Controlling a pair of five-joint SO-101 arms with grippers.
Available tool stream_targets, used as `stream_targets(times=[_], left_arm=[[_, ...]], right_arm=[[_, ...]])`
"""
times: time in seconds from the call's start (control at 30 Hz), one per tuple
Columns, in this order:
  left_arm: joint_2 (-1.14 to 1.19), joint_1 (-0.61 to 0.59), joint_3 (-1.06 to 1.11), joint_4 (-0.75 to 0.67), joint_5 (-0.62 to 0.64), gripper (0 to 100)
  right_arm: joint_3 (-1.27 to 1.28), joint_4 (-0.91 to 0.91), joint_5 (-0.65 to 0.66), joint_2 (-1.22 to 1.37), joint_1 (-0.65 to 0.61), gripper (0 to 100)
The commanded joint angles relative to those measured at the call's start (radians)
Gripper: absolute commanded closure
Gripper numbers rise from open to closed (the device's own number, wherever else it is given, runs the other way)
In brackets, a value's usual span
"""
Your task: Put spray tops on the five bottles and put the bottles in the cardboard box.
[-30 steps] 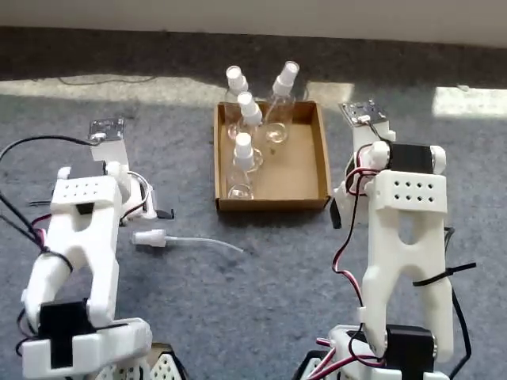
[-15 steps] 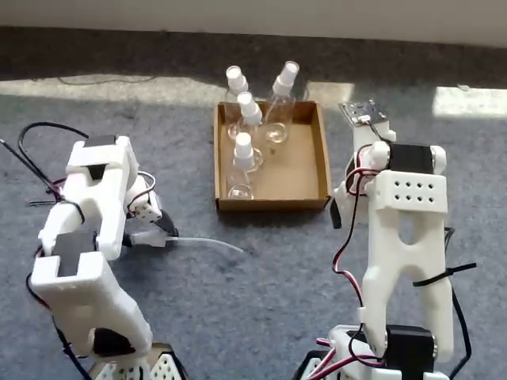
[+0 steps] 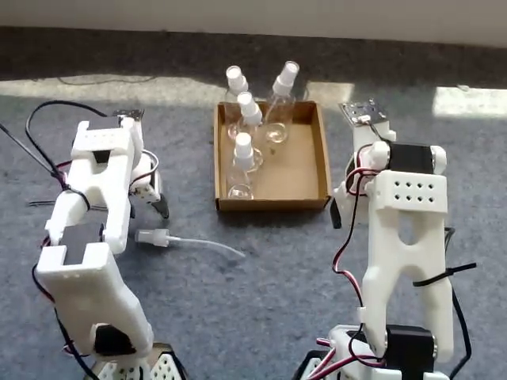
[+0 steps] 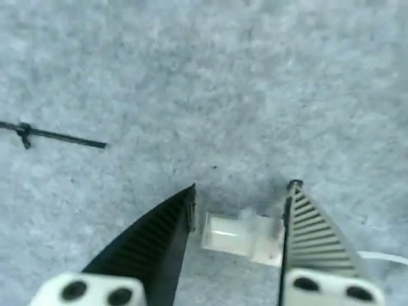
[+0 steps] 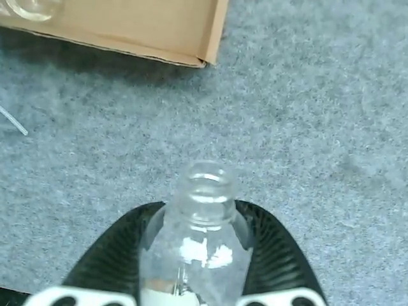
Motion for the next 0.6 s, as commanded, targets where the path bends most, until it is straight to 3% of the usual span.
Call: stream_targets(times=[0.0, 0.07, 0.23, 0.3, 0.57], left_arm=[[-0.018, 0.027, -0.042, 0.011, -0.233, 80], [-0.025, 0.002, -0.047, 0.029, -0.245, 79], [-0.076, -0.033, -0.048, 0.187, 0.054, 80], [-0.081, -0.028, -0.051, 0.238, 0.104, 80], [-0.062, 0.048, 0.012, 0.287, -0.005, 80]], right_arm=[[-0.007, -0.002, -0.005, -0.036, -0.004, 99.5], [-0.007, -0.002, -0.005, -0.036, -0.004, 99.5], [-0.007, -0.004, -0.005, -0.036, -0.007, 99.5], [-0.007, -0.004, -0.005, -0.036, -0.008, 99.5], [-0.007, -0.002, -0.005, -0.036, -0.005, 99.5]])
